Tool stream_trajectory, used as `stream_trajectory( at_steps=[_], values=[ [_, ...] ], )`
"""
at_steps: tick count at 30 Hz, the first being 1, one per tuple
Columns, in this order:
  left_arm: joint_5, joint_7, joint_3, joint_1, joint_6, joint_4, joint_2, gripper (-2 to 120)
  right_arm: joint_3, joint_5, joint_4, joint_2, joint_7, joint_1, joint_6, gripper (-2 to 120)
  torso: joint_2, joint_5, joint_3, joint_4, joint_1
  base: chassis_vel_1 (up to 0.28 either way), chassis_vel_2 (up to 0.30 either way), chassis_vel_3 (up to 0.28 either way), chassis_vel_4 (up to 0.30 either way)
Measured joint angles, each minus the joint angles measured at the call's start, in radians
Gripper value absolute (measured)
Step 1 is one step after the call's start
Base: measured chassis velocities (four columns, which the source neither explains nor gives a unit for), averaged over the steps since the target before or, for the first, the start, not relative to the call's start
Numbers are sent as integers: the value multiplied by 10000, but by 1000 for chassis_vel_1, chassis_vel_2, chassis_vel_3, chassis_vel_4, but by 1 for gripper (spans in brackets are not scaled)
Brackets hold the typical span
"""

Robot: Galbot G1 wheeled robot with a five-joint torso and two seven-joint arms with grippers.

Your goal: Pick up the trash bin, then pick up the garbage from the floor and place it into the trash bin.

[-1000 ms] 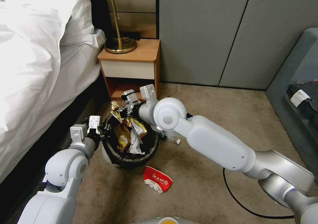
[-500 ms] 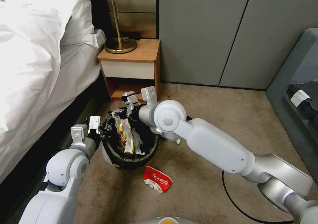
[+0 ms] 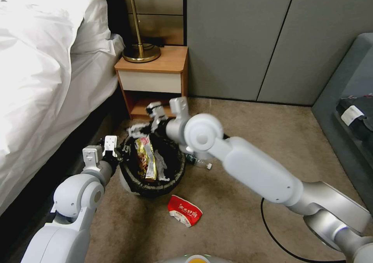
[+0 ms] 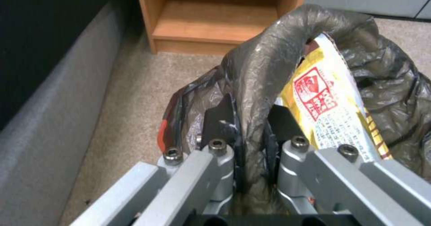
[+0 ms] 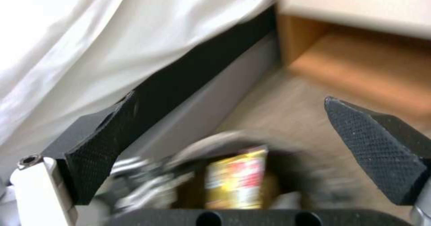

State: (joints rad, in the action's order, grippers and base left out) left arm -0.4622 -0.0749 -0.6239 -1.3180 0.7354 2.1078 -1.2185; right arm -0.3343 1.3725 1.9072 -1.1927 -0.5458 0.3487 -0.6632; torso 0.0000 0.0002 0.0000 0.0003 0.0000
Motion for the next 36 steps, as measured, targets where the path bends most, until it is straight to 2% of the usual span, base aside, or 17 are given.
stream_trajectory(
  at_steps=[1, 3, 5, 9, 11, 12, 13, 14, 15, 18, 22, 24, 25, 27, 29, 32, 36],
  values=[
    [-19, 1, -18, 13, 0, -9, 32, 5, 427, -323, 295, 613, 54, 156, 72, 100, 0, 0, 0, 0, 0, 0, 0, 0, 0],
    [-30, 1, -27, 25, 0, -16, 51, 5, 644, -498, 431, 886, 93, 274, 115, 100, 0, 0, 0, -4, 1, 0, 0, 0, 0],
    [-109, 2, -62, 68, 0, -24, 126, 5, 1502, -1518, 936, 1952, 399, 924, 413, 100, 0, 2, 0, -7, 0, 0, 0, 0, 0],
    [-129, 3, -83, 99, 0, -33, 133, 5, 2128, -2434, 1221, 2384, 627, 1511, 838, 100, 0, 2, 0, -7, 1, 0, 0, 0, 0],
    [-128, -6, -82, 117, -1, -38, 79, 5, 3397, -4236, 1399, 2666, 1219, 2689, 1846, 100, 1, -2, -1, -2, 0, 0, 0, 0, 0],
    [-128, -6, -82, 117, -1, -38, 79, 5, 3397, -4236, 1399, 2666, 1219, 2689, 1846, 100, 1, -2, -1, -2, 0, 0, 0, 0, 0],
    [-129, -7, -69, 115, 0, -27, 68, 5, 4354, -5614, 1386, 2649, 1627, 3636, 2375, 100, 1, 2, 0, -3, 0, 0, 0, 0, 0],
    [-129, -7, -58, 110, 0, -6, 66, 5, 4909, -6349, 1373, 2574, 1818, 4182, 2620, 100, 1, 2, 0, -3, 0, 0, 0, 0, 0],
    [-129, -7, -58, 110, 0, -6, 66, 5, 4909, -6349, 1373, 2574, 1818, 4182, 2620, 100, 1, 2, 0, -3, 0, 0, 0, 0, 0],
    [-149, -6, -76, 91, -1, 54, 91, 5, 7503, -9262, 1374, 1976, 2981, 6668, 3711, 100, 2, -3, -1, -6, 0, 0, 0, 0, 0],
    [-152, -7, -77, 76, -1, 56, 100, 5, 8251, -10118, 1428, 1578, 3301, 7647, 4128, 100, 1, -2, -1, -6, 0, 0, 0, 0, 0],
    [-138, -9, -54, 67, -1, 51, 48, 5, 9076, -11280, 1610, 566, 3676, 9191, 4806, 100, 1, -9, -1, -3, 0, 0, 0, 0, 0],
    [-138, -9, -54, 67, -1, 51, 48, 5, 9076, -11280, 1610, 566, 3676, 9191, 4806, 100, 1, -9, -1, -3, 0, 0, 0, 0, 0],
    [-118, -5, -39, 54, -1, 37, -20, 5, 9716, -12121, 1711, -640, 3942, 10208, 5481, 100, 1, 6, -1, -5, 0, 0, 0, 0, 0],
    [-113, 1, -33, 37, -1, 23, -22, 5, 10047, -12265, 1815, -1241, 4053, 10726, 5810, 100, 1, -11, -2, -6, -1, 0, 0, 0, 0],
    [-110, 5, -32, 11, -1, 21, 3, 5, 10237, -12327, 1764, -1545, 4126, 11039, 6073, 100, 2, 1, -2, -4, -1, 0, 0, 0, 0],
    [-99, 21, -32, -20, -1, 26, -21, 5, 10346, -12493, 1458, -1520, 4211, 11116, 6323, 100, 1, -1, -1, -2, -1, 0, 0, 0, 0]
  ],
)
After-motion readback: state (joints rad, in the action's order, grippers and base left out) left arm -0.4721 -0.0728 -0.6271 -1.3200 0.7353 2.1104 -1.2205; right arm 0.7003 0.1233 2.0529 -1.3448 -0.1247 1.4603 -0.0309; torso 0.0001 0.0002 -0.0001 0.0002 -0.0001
